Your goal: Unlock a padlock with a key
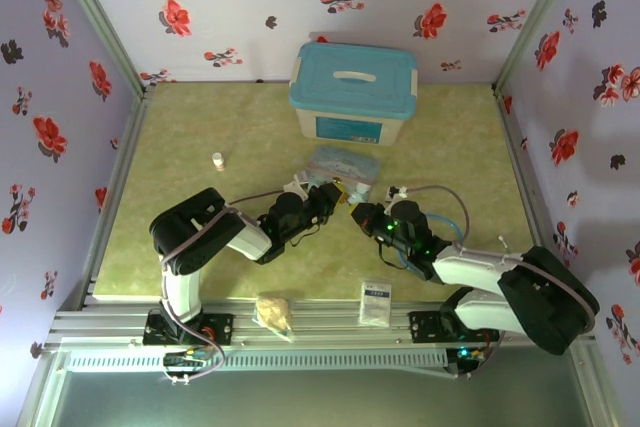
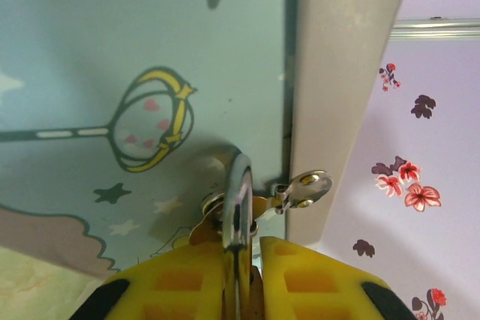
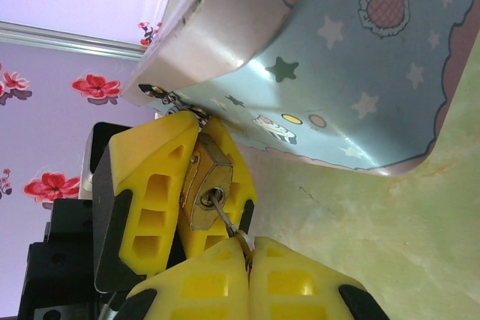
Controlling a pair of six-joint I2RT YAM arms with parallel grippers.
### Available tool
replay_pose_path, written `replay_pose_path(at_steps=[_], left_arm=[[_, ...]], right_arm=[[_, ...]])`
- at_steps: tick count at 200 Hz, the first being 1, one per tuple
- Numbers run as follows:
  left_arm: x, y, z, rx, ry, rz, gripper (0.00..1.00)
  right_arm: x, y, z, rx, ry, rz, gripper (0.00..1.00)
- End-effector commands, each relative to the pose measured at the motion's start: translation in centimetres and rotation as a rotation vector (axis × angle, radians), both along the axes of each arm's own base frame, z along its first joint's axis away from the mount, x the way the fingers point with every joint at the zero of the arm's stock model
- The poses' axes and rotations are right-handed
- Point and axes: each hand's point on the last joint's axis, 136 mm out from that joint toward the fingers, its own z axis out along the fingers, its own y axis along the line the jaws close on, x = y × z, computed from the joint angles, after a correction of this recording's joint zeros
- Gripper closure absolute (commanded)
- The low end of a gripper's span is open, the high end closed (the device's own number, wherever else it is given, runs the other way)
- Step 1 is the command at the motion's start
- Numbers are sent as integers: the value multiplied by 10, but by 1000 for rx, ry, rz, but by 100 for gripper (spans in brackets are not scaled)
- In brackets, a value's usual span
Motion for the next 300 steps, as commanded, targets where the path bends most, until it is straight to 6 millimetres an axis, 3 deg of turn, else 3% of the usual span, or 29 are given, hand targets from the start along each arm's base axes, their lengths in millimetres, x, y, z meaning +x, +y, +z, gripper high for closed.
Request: replay_pose_path(at_steps=[1, 93, 146, 168, 226, 252, 300], left_arm=[[-13, -17, 28, -84, -52, -78, 100], [-17, -24, 24, -82, -44, -104, 100], [-21, -33, 29, -99, -46, -148, 100], [-23, -34, 28, -99, -42, -152, 100], [-23, -34, 22, -96, -23, -149, 100], [-22, -35, 25, -105, -22, -150, 100], [-23, -37, 32, -126, -20, -154, 100]], right_arm=[[9, 5, 20, 42, -63, 18, 100], [17, 6, 37, 116, -84, 29, 100], [31, -5, 55, 230, -68, 22, 100], [30, -1, 59, 208, -69, 39, 100], [27, -18, 58, 11, -127, -48, 100], [25, -14, 57, -59, -159, -57, 100], [34, 5, 57, 50, -166, -48, 100]])
